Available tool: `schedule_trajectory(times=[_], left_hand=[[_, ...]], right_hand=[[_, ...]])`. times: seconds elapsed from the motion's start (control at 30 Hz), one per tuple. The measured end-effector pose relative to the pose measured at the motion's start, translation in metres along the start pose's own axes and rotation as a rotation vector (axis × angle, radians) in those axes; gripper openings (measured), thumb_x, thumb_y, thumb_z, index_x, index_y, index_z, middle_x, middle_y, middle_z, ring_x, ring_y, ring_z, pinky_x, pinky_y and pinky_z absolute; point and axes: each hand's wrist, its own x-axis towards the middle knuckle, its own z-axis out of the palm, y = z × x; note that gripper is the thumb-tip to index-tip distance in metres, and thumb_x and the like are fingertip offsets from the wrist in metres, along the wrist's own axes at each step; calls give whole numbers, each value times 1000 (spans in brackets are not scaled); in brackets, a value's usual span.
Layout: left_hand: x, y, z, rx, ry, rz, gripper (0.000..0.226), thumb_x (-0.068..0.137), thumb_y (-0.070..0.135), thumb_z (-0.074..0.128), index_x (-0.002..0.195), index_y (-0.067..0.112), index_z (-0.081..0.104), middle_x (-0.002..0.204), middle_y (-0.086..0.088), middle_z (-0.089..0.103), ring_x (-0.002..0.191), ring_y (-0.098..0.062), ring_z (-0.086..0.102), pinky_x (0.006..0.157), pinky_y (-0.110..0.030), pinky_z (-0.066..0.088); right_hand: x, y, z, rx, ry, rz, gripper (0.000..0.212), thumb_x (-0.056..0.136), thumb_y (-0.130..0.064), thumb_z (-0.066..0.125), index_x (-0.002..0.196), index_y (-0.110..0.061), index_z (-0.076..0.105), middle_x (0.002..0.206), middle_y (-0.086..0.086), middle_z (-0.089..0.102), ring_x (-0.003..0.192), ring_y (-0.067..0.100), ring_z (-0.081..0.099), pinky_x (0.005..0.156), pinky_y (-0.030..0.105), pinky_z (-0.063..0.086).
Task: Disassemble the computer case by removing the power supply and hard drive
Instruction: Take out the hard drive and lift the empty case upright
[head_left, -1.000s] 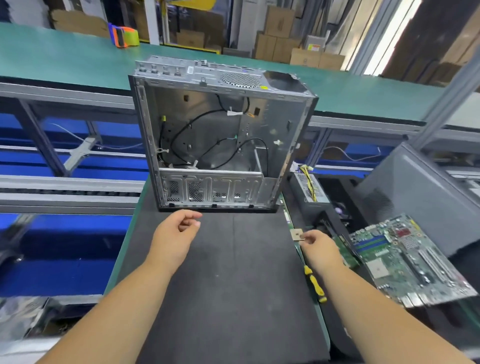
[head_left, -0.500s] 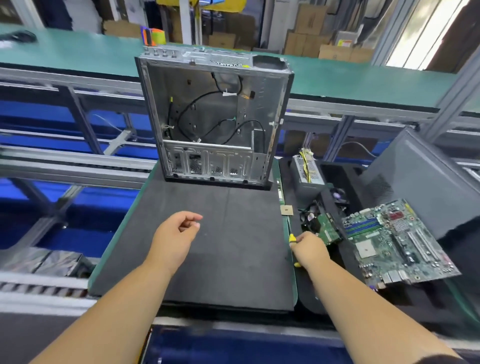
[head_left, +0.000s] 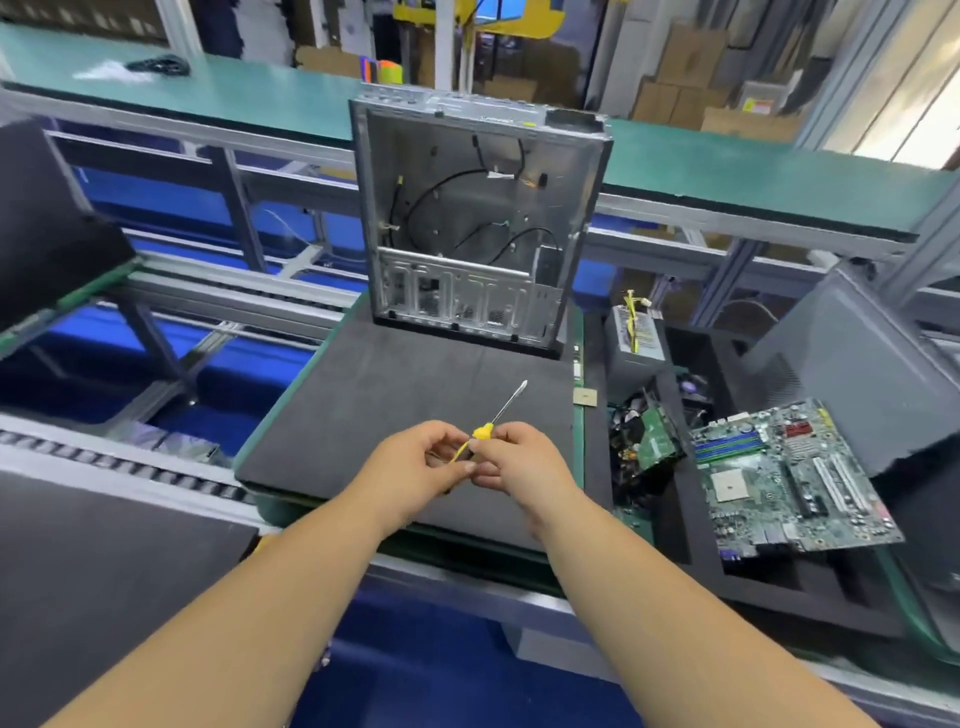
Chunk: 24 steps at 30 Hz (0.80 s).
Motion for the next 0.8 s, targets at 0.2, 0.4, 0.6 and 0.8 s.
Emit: schedule_trajectory(times=[0.2,0.4,0.6,0.8], left_hand=[[-53,-54,-75,110,177,-155,14,86,14,74,99,13,71,86,-8,70,70,-14,62,73,-28,52],[-127,-139,-186,184,428,-390,10,84,13,74,88,20,70,76,-2,65,65,-17,59,66,-26,47],[-180,-216,-247,347,474,-644,7,83,24,72,84,22,66,74,3,69,69,-20,67,69,-32,52],[-204,-268,-264,615,324,-770,7,87,33,65,91,28,64,90,5,66,84,-18,63,68,-28,48]], right_hand=[[-8,7,73,-55,-152,100,10,98,-15,58,90,-9,59,87,11,63,73,21,67,70,26,57],[0,27,160,-115,-160,154,10,99,-13,51,99,-7,59,90,14,63,73,20,61,65,25,52],[4,49,239,-176,-169,144,10,98,-13,52,93,-10,60,89,12,63,70,19,60,65,26,48],[4,66,273,-229,-142,159,10,96,-18,57,100,-13,65,98,12,69,78,20,66,61,23,49]])
